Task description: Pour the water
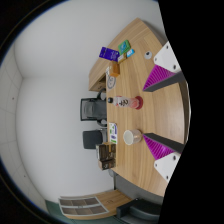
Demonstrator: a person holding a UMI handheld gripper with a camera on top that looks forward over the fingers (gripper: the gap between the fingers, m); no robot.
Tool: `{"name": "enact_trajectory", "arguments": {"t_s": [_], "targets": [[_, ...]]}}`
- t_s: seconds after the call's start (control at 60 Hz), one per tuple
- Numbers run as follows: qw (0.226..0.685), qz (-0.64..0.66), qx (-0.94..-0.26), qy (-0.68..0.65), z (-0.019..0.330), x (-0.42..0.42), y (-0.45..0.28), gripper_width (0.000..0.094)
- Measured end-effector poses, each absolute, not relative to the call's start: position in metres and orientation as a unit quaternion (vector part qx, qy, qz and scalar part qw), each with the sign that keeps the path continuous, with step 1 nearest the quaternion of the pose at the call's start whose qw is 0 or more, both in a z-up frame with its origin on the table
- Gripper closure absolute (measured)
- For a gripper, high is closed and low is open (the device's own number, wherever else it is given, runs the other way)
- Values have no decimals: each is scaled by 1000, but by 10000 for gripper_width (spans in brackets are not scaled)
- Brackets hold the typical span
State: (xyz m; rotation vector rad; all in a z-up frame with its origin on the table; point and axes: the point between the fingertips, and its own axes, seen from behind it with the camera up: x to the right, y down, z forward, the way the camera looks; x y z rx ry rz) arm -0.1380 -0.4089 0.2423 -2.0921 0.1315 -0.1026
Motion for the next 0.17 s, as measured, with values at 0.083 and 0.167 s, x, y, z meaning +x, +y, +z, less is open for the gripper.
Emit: {"name": "enact_trajectory", "arguments": {"t_s": [0.083, 0.167], "targets": [[498, -46, -864, 61, 244, -136, -414, 79], [500, -49, -862, 60, 246, -136, -417, 74]]}}
